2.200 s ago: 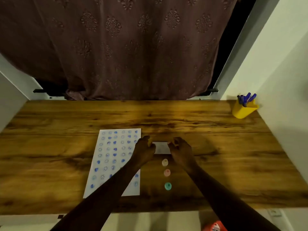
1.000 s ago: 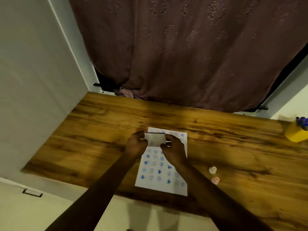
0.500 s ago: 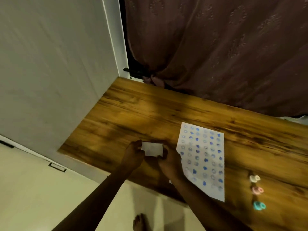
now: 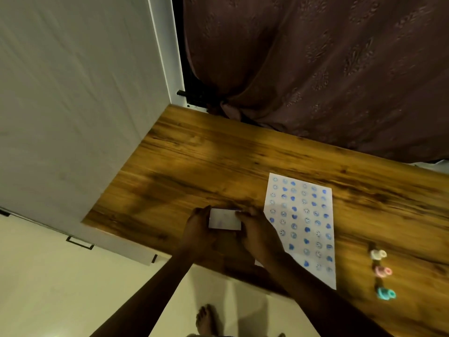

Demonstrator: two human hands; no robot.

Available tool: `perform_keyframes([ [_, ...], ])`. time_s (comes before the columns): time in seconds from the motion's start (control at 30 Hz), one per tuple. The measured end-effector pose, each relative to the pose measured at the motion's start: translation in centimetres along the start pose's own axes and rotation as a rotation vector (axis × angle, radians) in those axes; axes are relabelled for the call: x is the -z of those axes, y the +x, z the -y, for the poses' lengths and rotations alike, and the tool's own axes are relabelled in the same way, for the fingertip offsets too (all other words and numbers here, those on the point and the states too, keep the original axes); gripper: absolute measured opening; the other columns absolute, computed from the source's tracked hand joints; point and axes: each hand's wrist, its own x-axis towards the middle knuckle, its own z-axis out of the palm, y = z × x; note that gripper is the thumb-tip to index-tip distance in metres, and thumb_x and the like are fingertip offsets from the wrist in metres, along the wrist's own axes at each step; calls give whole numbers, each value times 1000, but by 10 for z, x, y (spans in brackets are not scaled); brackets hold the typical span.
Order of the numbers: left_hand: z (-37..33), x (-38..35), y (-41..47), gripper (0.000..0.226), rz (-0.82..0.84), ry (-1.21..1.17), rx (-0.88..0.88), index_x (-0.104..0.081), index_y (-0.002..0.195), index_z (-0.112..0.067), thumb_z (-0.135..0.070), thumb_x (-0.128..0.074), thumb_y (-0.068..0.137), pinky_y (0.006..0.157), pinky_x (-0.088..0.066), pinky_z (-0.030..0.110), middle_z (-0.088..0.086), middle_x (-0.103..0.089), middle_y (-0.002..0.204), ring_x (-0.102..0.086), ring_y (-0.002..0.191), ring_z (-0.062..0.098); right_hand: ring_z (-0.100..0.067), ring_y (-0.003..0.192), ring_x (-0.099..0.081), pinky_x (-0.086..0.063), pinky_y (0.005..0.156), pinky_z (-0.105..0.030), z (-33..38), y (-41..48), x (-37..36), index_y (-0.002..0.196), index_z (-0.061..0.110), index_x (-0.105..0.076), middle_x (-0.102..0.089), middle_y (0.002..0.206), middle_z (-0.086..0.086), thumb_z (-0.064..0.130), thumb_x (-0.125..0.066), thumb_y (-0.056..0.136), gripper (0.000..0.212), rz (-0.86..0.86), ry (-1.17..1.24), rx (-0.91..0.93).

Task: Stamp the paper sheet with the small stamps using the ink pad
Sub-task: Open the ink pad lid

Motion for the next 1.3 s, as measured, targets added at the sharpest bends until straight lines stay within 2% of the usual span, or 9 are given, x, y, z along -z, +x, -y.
perform_keyframes([
  [0.13, 3, 1, 7, 67, 44, 34, 11, -31, 154, 1, -22, -63, 100, 123, -17, 32, 18, -35, 163, -35, 151, 28, -21, 148, -40, -28, 123, -32, -13, 16, 12, 151, 23, -48, -39, 162, 3, 36, -59, 100, 54, 90, -61, 179],
  [0.37, 5, 2, 2, 71, -48, 15, -57, -43, 151, -5, -21, -76, 90, 122, -28, 37, 17, -49, 155, -46, 145, 30, -17, 134, -53, -39, 111, -25, -31, 28, 24, 143, 25, -57, -58, 147, 0, 41, -58, 101, 45, 187, 117, 254],
  [0.57, -2, 11, 4, 59, -101, 28, -88, -62, 137, -15, -20, -79, 80, 104, -46, 31, 10, -69, 132, -65, 124, 28, -13, 111, -65, -52, 92, -19, -33, 43, 34, 130, 20, -66, -71, 124, -1, 34, -56, 103, 31, 218, 351, 256],
  [0.63, -2, 14, 4, 57, -85, 35, -89, -63, 135, -17, -21, -78, 80, 105, -48, 34, 8, -70, 132, -66, 124, 26, -12, 105, -67, -55, 89, -25, -33, 47, 38, 125, 20, -68, -73, 116, 0, 35, -55, 104, 30, 235, 382, 226],
  [0.8, 0, 18, 5, 57, -41, 22, -151, -62, 138, -17, -22, -76, 83, 108, -52, 36, 7, -70, 135, -66, 125, 24, -13, 94, -66, -49, 80, -27, -32, 58, 38, 112, 24, -67, -66, 96, 10, 34, -51, 106, 20, 209, 442, 160],
  [0.93, -1, 20, 6, 57, -7, -30, -158, -58, 141, -18, -20, -74, 87, 111, -51, 41, 5, -66, 141, -62, 131, 22, -22, 104, -68, -60, 88, -40, -31, 63, 32, 127, 15, -58, -70, 116, -6, 27, -51, 106, 25, 173, 420, 149],
  [1.0, -1, 20, 6, 56, -1, -37, -173, -57, 142, -18, -18, -74, 88, 112, -51, 38, 4, -65, 143, -61, 133, 21, -22, 99, -70, -60, 85, -43, -30, 65, 28, 126, 15, -53, -71, 113, -9, 26, -53, 105, 24, 139, 410, 132],
  [1.2, 0, 19, 10, 53, 14, -20, -161, -59, 141, -19, -14, -72, 90, 110, -51, 36, 6, -66, 142, -61, 132, 24, -18, 102, -69, -44, 71, -11, -27, 71, 15, 123, 20, -63, -72, 110, -1, 28, -65, 98, 26, 23, 446, 18],
  [1.3, -1, 19, 12, 58, 40, 2, -170, -56, 144, -15, -10, -73, 88, 111, -50, 38, 9, -64, 143, -59, 133, 26, -21, 107, -69, -43, 78, -15, -25, 73, 10, 127, 19, -65, -73, 114, -3, 26, -68, 97, 32, -19, 464, -22],
])
